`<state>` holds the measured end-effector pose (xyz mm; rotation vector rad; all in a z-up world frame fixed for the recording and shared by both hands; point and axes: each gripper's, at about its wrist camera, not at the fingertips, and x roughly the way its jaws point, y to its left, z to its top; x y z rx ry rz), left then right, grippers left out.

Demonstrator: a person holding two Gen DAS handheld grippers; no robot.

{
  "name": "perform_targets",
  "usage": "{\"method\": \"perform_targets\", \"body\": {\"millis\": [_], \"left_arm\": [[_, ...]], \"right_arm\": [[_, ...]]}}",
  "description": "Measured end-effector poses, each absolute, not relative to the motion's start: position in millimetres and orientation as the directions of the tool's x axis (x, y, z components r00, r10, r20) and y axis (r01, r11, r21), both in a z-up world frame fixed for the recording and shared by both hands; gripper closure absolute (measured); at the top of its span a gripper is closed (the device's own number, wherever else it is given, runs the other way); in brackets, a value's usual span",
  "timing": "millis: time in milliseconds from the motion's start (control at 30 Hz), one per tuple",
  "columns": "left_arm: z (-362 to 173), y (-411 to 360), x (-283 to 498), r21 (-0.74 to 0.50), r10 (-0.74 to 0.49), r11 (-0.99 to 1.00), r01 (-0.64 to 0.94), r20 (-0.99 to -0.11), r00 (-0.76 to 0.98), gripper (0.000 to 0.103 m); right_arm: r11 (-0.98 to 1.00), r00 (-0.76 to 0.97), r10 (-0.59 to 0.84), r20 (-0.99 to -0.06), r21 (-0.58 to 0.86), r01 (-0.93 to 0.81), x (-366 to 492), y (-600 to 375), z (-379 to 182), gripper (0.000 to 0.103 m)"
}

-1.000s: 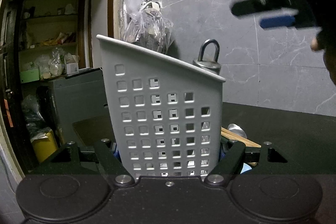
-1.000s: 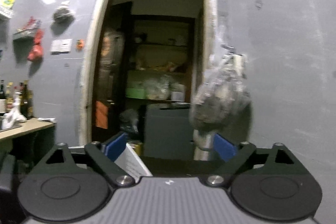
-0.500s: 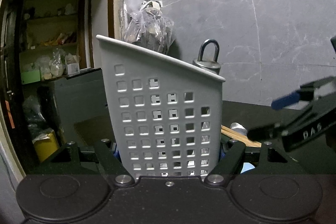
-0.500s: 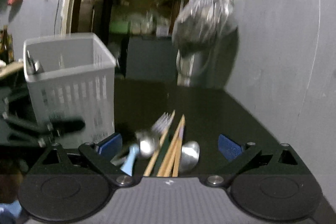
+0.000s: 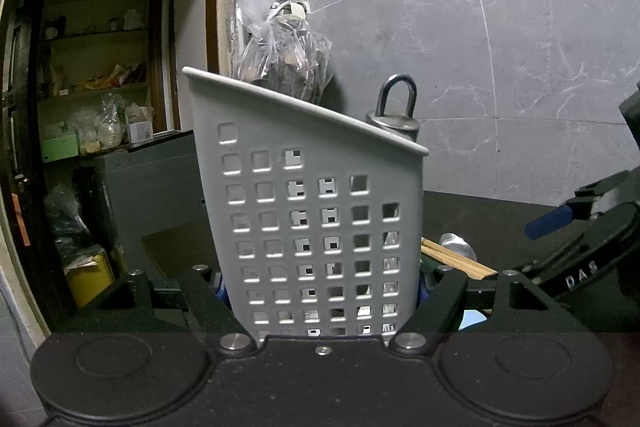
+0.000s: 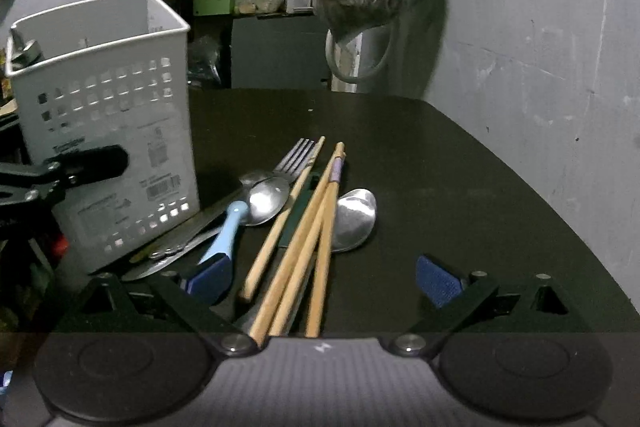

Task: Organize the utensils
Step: 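Move the right tool back over the utensil pile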

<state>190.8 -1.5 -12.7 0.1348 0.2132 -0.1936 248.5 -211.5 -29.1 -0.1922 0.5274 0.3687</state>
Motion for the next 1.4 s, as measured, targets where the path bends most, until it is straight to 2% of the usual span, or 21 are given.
{"method": "perform_targets", "body": {"millis": [233, 500, 733, 1400], "left_arm": [[-13, -1, 191, 0.113, -0.177, 0.972, 0.206, -0.222, 0.959, 0.026], [-12, -2, 190, 0.111, -0.176, 0.973, 0.204, -0.222, 0.959, 0.026], [-12, -3, 189, 0.113, -0.17, 0.974, 0.198, -0.221, 0.96, 0.026], [-12, -5, 189, 0.117, -0.167, 0.974, 0.196, -0.222, 0.961, 0.026]], "right_arm": [[0.939, 0.813, 0.245, -0.528, -0.08, -0.335, 272, -225, -21, 0.001], [0.97, 0.809, 0.085, -0.582, -0.138, -0.202, 318, -231, -23, 0.001], [0.96, 0.786, 0.122, -0.605, -0.13, -0.249, 335, -220, -29, 0.001], [0.958, 0.811, 0.119, -0.573, -0.147, -0.245, 326, -227, -25, 0.001]]}}
